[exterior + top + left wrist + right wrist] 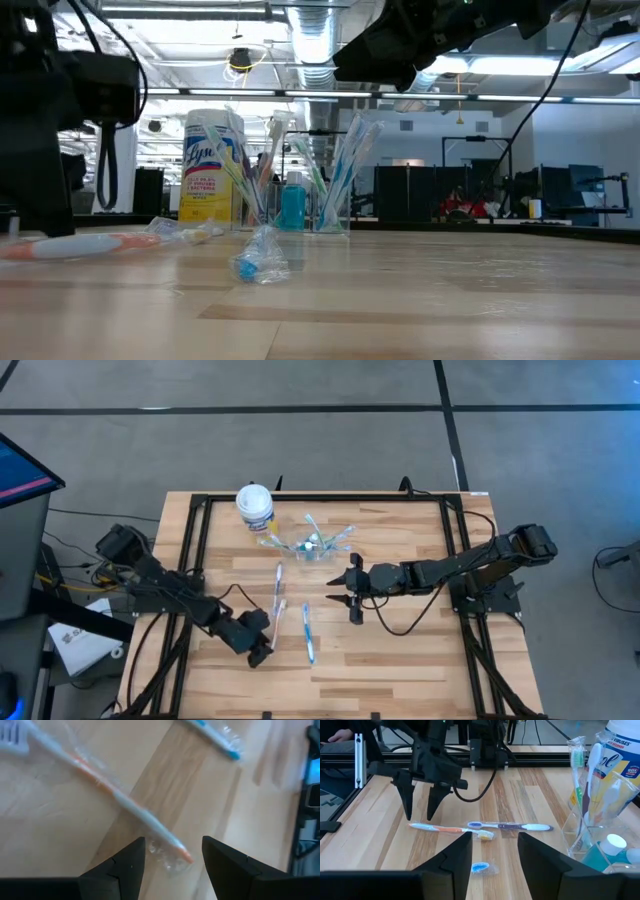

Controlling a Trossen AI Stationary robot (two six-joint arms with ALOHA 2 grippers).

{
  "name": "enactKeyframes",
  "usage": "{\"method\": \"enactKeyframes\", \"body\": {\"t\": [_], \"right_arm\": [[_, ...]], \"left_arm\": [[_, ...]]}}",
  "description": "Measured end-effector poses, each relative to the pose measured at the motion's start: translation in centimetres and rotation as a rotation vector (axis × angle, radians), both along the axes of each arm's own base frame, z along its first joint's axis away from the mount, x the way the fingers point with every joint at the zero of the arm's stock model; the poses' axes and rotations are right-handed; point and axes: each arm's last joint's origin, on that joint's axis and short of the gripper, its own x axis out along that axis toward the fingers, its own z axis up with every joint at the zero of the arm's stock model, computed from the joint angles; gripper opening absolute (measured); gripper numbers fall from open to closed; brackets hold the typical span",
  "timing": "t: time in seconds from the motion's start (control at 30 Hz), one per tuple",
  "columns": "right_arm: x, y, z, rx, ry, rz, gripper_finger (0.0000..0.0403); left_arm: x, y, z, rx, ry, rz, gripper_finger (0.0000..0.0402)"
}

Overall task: Pick & Place toothbrushing station
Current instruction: Put the orange toothbrush into the transparent organizer

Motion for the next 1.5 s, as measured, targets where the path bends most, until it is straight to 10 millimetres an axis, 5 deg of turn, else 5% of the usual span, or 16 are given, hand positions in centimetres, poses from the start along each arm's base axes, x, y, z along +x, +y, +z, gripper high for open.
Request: {"method": "enactKeyframes", "body": {"t": [0.47,1.1,1.5], "right_arm": [[0.0,0.0,0.0,0.000,0.000,0.000,0.0143],[0.0,0.0,0.0,0.000,0.000,0.000,0.0136],[0.0,0.0,0.0,0.000,0.000,0.000,0.0133]], "left_arm": [[0.2,-0.1,-1.5,0.010,0.047,0.061,0.0183],[0.2,0.2,-1.7,0.060,0.044,0.091,0.0013],[0.1,0.2,-1.6,0.091,0.025,0.104,0.0006]]}}
